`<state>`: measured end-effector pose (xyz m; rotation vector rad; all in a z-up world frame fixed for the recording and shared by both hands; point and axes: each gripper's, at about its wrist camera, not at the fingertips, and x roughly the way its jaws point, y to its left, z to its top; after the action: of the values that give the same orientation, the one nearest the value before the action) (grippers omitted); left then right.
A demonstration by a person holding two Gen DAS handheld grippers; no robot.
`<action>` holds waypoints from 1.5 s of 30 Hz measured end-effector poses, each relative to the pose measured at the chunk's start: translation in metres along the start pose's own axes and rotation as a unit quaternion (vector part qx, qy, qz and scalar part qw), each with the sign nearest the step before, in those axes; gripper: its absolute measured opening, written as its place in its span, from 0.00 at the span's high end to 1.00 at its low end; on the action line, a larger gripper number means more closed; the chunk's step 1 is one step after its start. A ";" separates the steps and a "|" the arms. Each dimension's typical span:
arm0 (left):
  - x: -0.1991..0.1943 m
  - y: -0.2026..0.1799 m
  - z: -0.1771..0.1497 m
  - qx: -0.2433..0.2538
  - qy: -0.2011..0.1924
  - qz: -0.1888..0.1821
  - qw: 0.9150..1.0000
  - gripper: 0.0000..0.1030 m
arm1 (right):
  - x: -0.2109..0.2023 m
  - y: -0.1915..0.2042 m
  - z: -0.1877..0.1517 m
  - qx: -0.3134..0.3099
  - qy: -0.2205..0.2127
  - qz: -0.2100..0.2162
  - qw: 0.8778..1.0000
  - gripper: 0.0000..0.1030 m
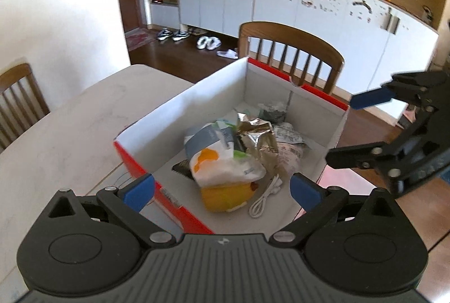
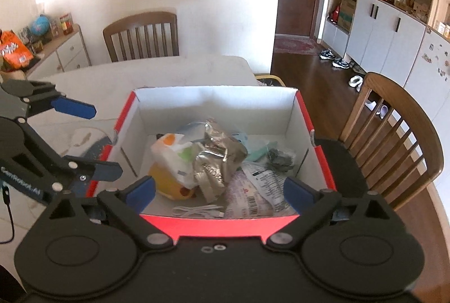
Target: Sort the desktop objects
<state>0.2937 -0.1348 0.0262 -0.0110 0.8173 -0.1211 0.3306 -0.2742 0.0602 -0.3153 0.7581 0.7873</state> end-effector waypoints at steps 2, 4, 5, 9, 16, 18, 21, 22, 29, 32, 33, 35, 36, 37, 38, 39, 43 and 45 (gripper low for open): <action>-0.003 0.002 -0.003 -0.008 0.000 -0.002 1.000 0.00 | -0.004 0.003 -0.002 0.007 -0.009 0.001 1.000 0.01; -0.008 0.003 -0.006 -0.012 -0.004 0.001 1.000 0.00 | -0.007 0.006 -0.006 0.016 -0.015 0.005 1.000 0.01; -0.010 0.003 -0.007 -0.015 -0.005 0.001 1.000 0.00 | -0.008 0.007 -0.007 0.019 -0.019 0.004 1.000 0.01; -0.019 0.004 -0.011 -0.030 -0.013 0.004 0.999 0.00 | -0.010 0.010 -0.014 0.034 -0.022 0.005 0.999 0.01; -0.037 -0.001 -0.018 -0.047 -0.030 0.005 0.998 0.00 | -0.017 0.015 -0.021 0.042 -0.034 0.000 0.999 0.01; -0.043 -0.002 -0.021 -0.051 -0.040 0.004 0.998 0.00 | -0.019 0.016 -0.025 0.041 -0.037 -0.002 0.998 0.01; -0.047 -0.003 -0.025 -0.062 -0.039 -0.002 0.997 0.00 | -0.022 0.017 -0.028 0.042 -0.039 -0.003 0.998 0.01; -0.048 -0.004 -0.026 -0.066 -0.036 -0.001 0.997 0.00 | -0.023 0.017 -0.029 0.041 -0.040 -0.004 0.998 0.01; -0.053 -0.015 -0.030 -0.058 -0.035 0.018 0.998 0.00 | -0.029 0.022 -0.031 0.024 -0.048 -0.003 0.999 0.01; -0.055 -0.018 -0.029 -0.056 -0.034 0.033 0.997 0.00 | -0.029 0.025 -0.033 0.017 -0.049 -0.004 0.999 0.01; -0.055 -0.020 -0.029 -0.052 -0.034 0.035 0.997 0.00 | -0.030 0.026 -0.034 0.015 -0.050 -0.005 0.999 0.01; -0.054 -0.023 -0.030 -0.050 -0.028 0.043 0.997 0.00 | -0.030 0.026 -0.034 0.015 -0.049 -0.004 0.999 0.01; -0.054 -0.023 -0.031 -0.051 -0.029 0.043 0.997 0.00 | -0.030 0.026 -0.035 0.015 -0.048 -0.004 0.999 0.01; -0.053 -0.023 -0.031 -0.054 -0.027 0.041 0.997 0.00 | -0.029 0.026 -0.036 0.015 -0.047 -0.005 0.999 0.01; -0.052 -0.023 -0.032 -0.057 -0.025 0.039 0.997 0.00 | -0.029 0.026 -0.037 0.015 -0.046 -0.007 0.999 0.01; -0.051 -0.023 -0.033 -0.060 -0.025 0.036 0.997 0.00 | -0.030 0.025 -0.037 0.015 -0.045 -0.006 0.999 0.01; -0.048 -0.025 -0.038 -0.059 -0.024 0.053 0.997 0.00 | -0.030 0.024 -0.040 0.018 -0.040 -0.003 0.999 0.01; -0.047 -0.027 -0.039 -0.057 -0.021 0.059 0.996 0.00 | -0.029 0.023 -0.041 0.018 -0.037 -0.001 0.999 0.01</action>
<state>0.2310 -0.1545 0.0353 -0.0726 0.7806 0.0374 0.2798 -0.2947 0.0527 -0.2535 0.7010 0.7783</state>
